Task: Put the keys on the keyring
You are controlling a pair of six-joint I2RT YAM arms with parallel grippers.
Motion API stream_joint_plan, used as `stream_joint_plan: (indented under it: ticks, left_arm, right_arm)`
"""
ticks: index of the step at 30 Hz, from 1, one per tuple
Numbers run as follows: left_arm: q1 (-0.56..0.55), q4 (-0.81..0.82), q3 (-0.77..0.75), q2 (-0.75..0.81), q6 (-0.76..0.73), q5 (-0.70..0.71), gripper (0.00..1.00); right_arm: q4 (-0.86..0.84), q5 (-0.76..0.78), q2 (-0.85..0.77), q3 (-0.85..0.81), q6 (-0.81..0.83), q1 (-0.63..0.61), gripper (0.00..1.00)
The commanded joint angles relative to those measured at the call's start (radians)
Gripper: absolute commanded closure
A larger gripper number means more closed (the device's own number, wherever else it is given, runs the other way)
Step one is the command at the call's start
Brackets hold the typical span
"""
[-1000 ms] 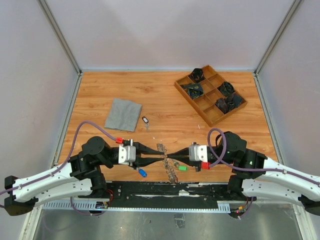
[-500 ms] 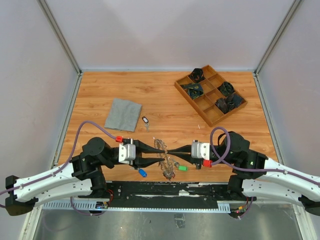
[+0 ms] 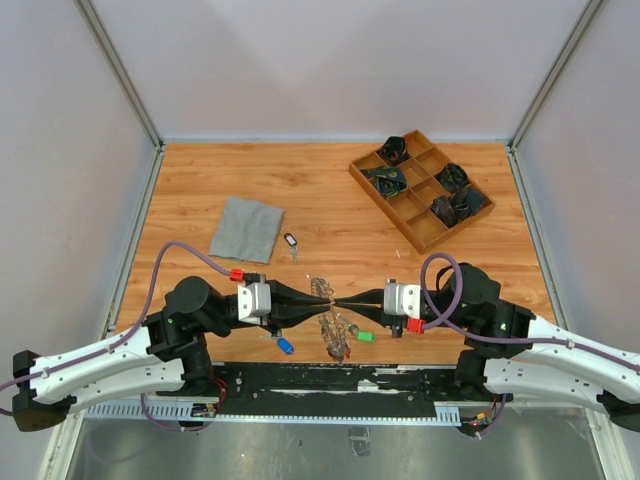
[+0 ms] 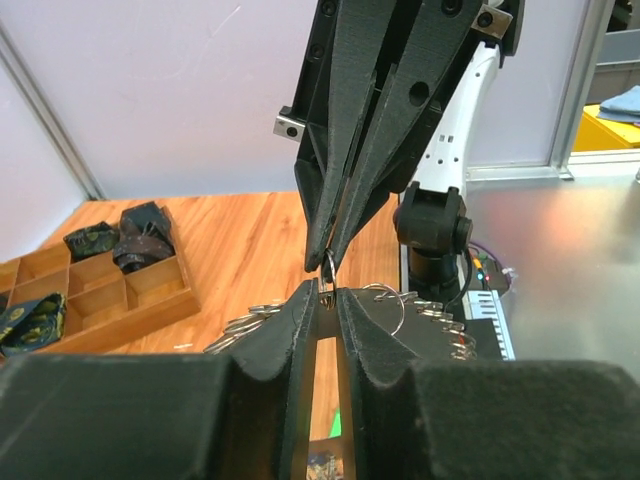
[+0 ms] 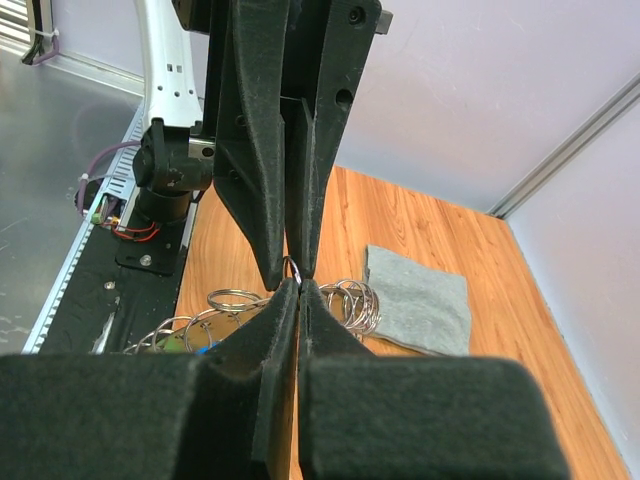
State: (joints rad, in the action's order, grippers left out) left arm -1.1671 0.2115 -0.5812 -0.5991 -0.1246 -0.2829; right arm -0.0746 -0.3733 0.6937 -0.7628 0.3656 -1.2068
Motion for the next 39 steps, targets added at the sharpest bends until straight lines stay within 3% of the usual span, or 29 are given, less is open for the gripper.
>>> stream_joint_plan:
  ticks: [1,9,12,14,18,21,25,31,39]
  left_arm:
    - [0.001,0.046,0.006,0.0,0.005,0.03,0.85]
    - [0.001,0.021,-0.02,-0.028,-0.012,0.062,0.99]
    - [0.0,-0.015,-0.037,-0.034,-0.035,0.083,0.99]
    - [0.0,-0.034,-0.04,-0.031,-0.05,0.093,1.0]
    - [0.001,-0.073,-0.038,-0.014,-0.093,0.105,1.0]
    - [0.001,-0.106,-0.034,0.001,-0.126,0.115,1.0]
    - [0.001,-0.151,-0.037,0.007,-0.119,0.174,1.0]
    - [0.001,-0.192,-0.066,-0.028,0.015,0.32,0.99]
    - [0.0,-0.24,-0.13,-0.084,0.224,0.501,0.99]
  right_arm:
    - [-0.086,-0.014,-0.015,-0.004,-0.014,-0.012,1.0]
    - [-0.078,-0.036,-0.01,-0.004,-0.022,-0.013,1.0]
    - [-0.035,-0.044,-0.009,-0.014,-0.022,-0.013,0.99]
    - [0.003,-0.028,-0.016,-0.024,-0.023,-0.013,0.92]
    - [0.095,0.075,-0.048,-0.042,-0.039,-0.013,0.68]
    - [0.185,0.227,-0.075,-0.065,-0.082,-0.012,0.59]
    - [0.375,0.427,-0.067,-0.118,-0.218,-0.013,0.58]
    - [0.577,0.704,-0.05,-0.121,-0.591,-0.011,0.57]
    - [0.693,0.793,-0.038,-0.025,-0.96,-0.007,0.53]
